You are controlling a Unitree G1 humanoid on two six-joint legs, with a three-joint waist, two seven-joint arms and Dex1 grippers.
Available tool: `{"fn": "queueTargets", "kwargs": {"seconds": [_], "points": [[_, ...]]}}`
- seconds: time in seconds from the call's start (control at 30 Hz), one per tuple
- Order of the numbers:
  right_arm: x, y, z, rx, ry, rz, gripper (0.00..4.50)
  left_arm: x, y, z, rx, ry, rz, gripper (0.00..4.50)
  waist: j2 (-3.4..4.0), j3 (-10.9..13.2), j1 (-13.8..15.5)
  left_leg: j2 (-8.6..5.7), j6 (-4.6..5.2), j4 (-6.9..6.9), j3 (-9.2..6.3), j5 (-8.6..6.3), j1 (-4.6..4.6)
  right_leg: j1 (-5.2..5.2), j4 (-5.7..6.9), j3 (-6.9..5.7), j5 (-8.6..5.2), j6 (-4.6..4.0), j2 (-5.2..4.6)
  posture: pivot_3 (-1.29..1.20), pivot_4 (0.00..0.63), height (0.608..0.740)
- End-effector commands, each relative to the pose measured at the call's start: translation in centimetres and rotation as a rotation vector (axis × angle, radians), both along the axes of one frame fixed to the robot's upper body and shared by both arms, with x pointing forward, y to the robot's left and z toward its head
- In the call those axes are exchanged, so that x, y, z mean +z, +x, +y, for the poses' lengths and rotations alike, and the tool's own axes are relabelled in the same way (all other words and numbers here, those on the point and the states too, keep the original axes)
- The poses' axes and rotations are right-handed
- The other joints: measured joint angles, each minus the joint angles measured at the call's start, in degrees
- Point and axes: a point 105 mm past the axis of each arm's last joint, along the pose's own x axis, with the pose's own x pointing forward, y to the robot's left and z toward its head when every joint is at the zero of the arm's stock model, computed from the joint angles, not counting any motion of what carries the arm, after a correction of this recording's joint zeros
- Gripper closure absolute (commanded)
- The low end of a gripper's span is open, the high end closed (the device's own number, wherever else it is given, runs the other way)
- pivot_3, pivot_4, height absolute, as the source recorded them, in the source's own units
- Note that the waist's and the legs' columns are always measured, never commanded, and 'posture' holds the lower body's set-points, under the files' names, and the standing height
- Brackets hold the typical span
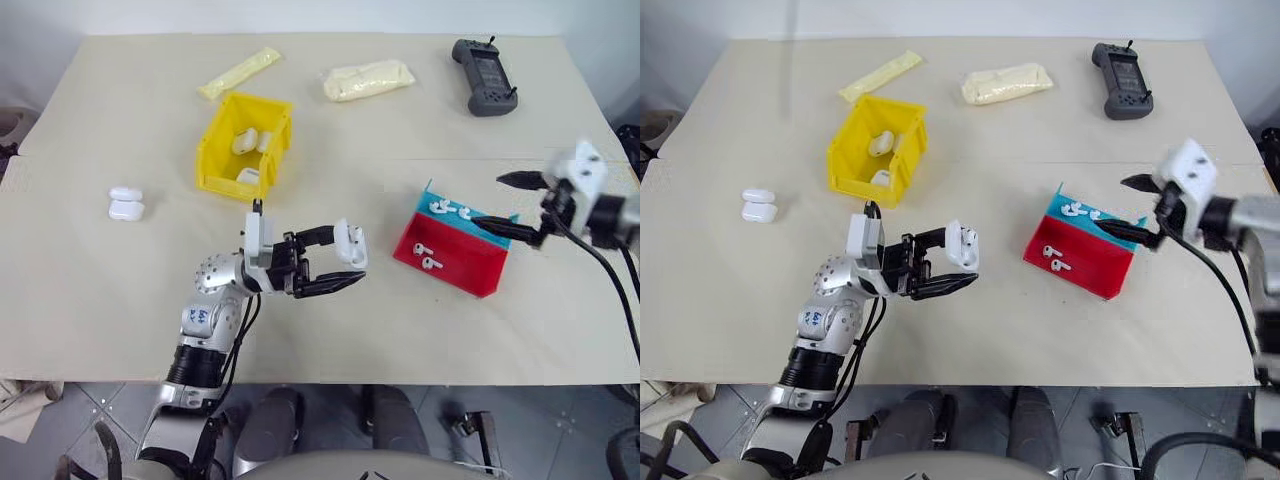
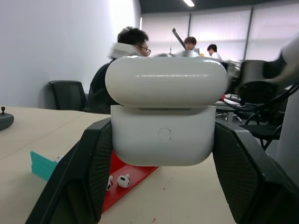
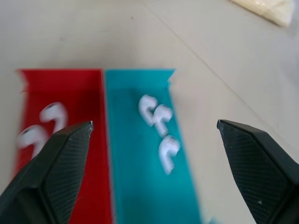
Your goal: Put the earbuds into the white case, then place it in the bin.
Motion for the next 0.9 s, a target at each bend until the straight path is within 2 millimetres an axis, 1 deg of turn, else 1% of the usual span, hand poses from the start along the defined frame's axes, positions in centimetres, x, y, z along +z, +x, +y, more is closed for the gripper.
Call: {"fn": "queueTargets", "kwargs": {"seconds": [0.03, 0.13, 0.33, 0.43, 0.63, 0.67, 0.7, 0.87, 0.9], "points": [[-1.0, 1.1, -1.0, 0.001, -0.169, 0.107, 0.04, 1.0, -0.4, -0.1, 0.008, -0.027, -0.053, 1.71, 0.0, 0.0, -0.01, -0.02, 0.01, -0.01, 0.0, 0.0, -0.01, 0.0, -0.01, 0.01, 0.0, 0.0, -0.02, 0.0, 0.15, 0.74], [-1.5, 2.1, -1.0, 0.02, -0.263, 0.135, 0.04, 1.0, -0.3, 0.0, 0.022, -0.033, -0.053, 1.71, 0.0, 0.0, -0.22, -0.06, 0.04, -0.04, -0.02, -0.02, -0.03, 0.01, -0.07, -0.02, 0.0, 0.0, -0.03, 0.0, 0.15, 0.74], [-2.5, 3.8, 0.0, 0.037, -0.274, 0.159, 0.04, 0.6, -0.7, -0.1, 0.033, -0.042, -0.043, 1.71, 0.0, 0.0, -0.95, -0.02, 0.0, -0.04, 0.06, -0.02, 0.0, -0.01, -0.05, -0.01, 0.0, 0.01, 0.01, 0.0, 0.15, 0.74], [-3.2, 4.0, 0.6, 0.067, -0.288, 0.174, 0.04, 0.5, -0.9, -0.4, 0.03, -0.046, -0.041, 1.71, 0.0, 0.0, -1.29, 0.01, -0.02, -0.02, 0.03, -0.01, 0.0, -0.01, -0.03, -0.02, 0.0, 0.01, 0.02, 0.0, 0.15, 0.74], [-3.9, 3.9, 0.6, 0.092, -0.331, 0.211, 0.04, 0.8, -0.7, -0.5, 0.035, -0.052, -0.048, 1.71, 0.01, 0.0, -1.58, 0.01, -0.02, -0.02, 0.04, -0.02, 0.01, -0.01, -0.02, -0.01, 0.0, 0.01, 0.02, 0.0, 0.15, 0.74], [-4.0, 3.8, 0.4, 0.084, -0.34, 0.224, 0.43, 0.8, -0.7, -0.6, 0.035, -0.052, -0.049, 1.71, 0.01, 0.0, -1.58, 0.01, -0.03, -0.02, 0.03, -0.02, 0.01, -0.01, -0.02, -0.01, 0.0, 0.01, 0.02, 0.0, 0.15, 0.74], [-4.1, 3.8, 0.3, 0.083, -0.351, 0.232, 0.61, 0.8, -0.7, -0.6, 0.035, -0.051, -0.049, 1.71, 0.01, 0.0, -1.57, 0.02, -0.03, -0.02, 0.03, -0.02, 0.02, 0.0, -0.02, -0.01, 0.0, 0.01, 0.02, 0.0, 0.15, 0.74], [-4.2, 3.8, 0.0, 0.064, -0.347, 0.235, 2.21, 0.8, -0.7, -0.6, 0.035, -0.053, -0.048, 1.71, 0.01, -0.01, -1.57, 0.02, -0.03, 0.0, 0.03, -0.02, 0.03, 0.01, -0.01, -0.01, 0.0, 0.01, 0.01, 0.0, 0.15, 0.74], [-4.2, 3.8, -0.1, 0.063, -0.348, 0.233, 2.21, 0.8, -0.7, -0.6, 0.035, -0.054, -0.048, 1.71, 0.01, -0.01, -1.58, 0.02, -0.03, 0.0, 0.03, -0.02, 0.03, 0.01, 0.0, -0.01, 0.0, 0.01, 0.02, 0.0, 0.15, 0.74]]}}
